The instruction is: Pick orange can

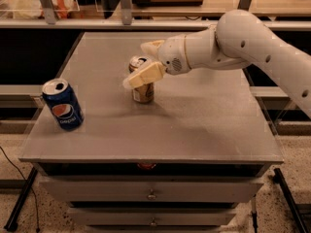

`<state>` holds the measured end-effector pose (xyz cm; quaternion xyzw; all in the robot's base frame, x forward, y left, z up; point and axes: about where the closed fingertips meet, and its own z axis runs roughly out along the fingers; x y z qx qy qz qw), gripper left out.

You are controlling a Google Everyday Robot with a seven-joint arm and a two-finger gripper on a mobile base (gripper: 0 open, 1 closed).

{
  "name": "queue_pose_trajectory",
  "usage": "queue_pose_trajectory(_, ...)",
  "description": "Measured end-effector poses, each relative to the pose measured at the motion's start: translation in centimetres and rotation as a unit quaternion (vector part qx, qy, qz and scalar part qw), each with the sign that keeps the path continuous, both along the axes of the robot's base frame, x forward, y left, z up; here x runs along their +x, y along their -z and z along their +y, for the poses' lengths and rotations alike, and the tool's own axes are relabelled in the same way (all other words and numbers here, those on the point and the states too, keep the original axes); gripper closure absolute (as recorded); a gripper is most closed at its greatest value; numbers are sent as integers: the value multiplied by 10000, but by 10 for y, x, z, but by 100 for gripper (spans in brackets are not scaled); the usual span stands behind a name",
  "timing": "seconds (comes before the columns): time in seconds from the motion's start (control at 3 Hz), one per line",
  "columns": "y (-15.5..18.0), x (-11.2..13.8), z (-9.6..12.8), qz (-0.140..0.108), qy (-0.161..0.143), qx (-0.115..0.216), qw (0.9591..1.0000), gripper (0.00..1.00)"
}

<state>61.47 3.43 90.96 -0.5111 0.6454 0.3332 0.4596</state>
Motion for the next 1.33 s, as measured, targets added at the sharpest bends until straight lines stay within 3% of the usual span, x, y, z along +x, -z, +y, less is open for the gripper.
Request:
queue_pose_trajectory(1.0,-4,-3,4,-103,-271,-38,9996,84)
queue_pose_trajectory(1.33,-20,3,-10,-338,-330,-137,9988,100)
